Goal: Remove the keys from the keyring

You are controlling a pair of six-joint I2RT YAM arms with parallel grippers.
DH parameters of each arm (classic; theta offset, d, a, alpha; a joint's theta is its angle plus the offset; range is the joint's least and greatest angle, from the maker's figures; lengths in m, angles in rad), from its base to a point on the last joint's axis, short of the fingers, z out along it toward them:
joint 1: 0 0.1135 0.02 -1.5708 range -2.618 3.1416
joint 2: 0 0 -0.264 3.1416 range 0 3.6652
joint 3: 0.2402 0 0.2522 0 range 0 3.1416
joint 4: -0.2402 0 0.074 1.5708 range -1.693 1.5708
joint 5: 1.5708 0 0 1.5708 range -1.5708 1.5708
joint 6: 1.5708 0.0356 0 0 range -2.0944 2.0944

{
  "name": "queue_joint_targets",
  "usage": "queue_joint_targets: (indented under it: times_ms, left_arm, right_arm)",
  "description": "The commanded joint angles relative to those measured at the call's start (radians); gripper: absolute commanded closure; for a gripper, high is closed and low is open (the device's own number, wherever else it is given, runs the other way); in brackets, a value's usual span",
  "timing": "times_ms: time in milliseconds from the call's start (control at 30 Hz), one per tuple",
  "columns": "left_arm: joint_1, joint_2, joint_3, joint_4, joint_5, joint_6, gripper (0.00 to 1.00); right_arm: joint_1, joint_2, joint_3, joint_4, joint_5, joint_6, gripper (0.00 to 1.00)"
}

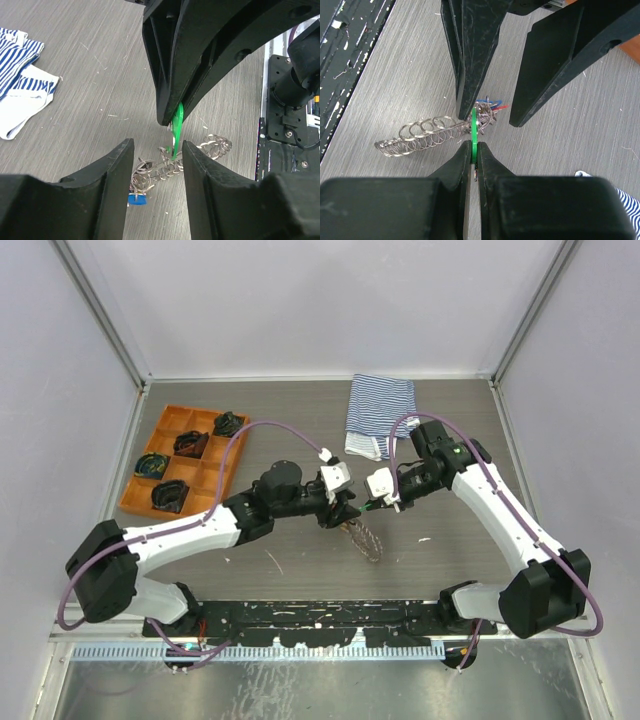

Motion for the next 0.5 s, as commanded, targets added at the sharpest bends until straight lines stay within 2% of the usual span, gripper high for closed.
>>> queue_joint_targets:
  times_ms: [0,333,467]
  left_arm:
    - [-0.008,0.019,0.054,0.056,0.001,0.002,0.57]
    - [-0.008,0.066,0.061,0.078,0.017,-0.001,0.61]
    - [-0.007,0.083,0.067,0.086,0.024,0.0,0.74]
  right_arm:
    - [0.002,-0.009,0.037,0.008,-0.054,0.011,0.99]
    - [0.005,-0.01,0.038,0.003,-0.062,0.013,0.99]
    - [0.008,-0.008,0.035,0.004,-0.068,0.011,0.99]
